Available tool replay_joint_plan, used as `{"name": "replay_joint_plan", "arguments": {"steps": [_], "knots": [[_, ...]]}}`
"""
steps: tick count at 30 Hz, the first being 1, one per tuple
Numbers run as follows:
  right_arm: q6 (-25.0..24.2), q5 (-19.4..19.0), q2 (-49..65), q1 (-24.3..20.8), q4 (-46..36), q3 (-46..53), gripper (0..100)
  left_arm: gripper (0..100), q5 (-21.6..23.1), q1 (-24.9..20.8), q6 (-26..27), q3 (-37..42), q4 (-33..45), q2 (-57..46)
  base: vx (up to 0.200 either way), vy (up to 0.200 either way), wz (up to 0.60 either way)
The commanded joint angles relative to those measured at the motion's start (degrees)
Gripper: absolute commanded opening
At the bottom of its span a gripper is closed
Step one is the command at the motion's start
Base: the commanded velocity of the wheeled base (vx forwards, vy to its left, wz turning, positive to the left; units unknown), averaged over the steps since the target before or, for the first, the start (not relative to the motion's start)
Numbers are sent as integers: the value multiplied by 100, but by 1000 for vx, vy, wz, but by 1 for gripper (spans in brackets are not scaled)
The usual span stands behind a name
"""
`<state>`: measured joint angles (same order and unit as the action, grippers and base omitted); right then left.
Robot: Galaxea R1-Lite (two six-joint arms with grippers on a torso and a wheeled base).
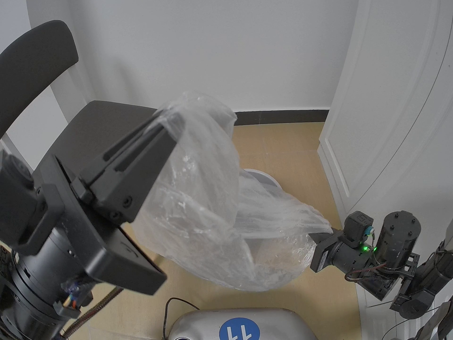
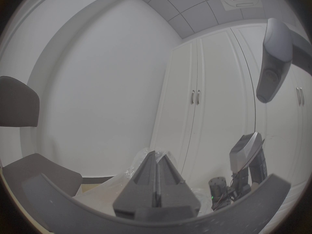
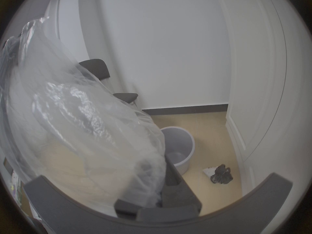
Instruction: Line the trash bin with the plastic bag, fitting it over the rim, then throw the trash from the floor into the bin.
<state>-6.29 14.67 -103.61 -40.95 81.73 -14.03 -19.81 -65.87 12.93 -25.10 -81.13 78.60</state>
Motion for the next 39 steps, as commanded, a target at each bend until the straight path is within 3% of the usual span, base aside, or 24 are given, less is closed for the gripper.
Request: {"name": "replay_joint_plan", "arguments": {"steps": [1, 9, 17, 18, 26, 39], "knots": [[418, 45, 869, 8, -385, 102, 0, 0, -14, 30, 34, 155, 220, -38, 0, 0, 0], [462, 581, 2284, -300, -2609, -487, 0, 0, -14, 100, 34, 242, 704, -73, 0, 0, 0], [383, 608, 3180, -309, -3637, -891, 0, 0, -32, 417, 34, 295, 1354, -82, 0, 0, 0], [374, 608, 3409, -309, -3927, -1031, 0, 0, -155, 548, 34, 269, 1750, -91, 0, 0, 0], [374, 599, 3532, -309, -4112, -1242, 0, 0, -234, 1067, -10, 137, 2866, -161, 0, 0, 0], [49, 599, 3417, -502, -4121, -1269, 0, 0, -225, 1542, -10, 32, 3349, -390, 0, 0, 0]]}}
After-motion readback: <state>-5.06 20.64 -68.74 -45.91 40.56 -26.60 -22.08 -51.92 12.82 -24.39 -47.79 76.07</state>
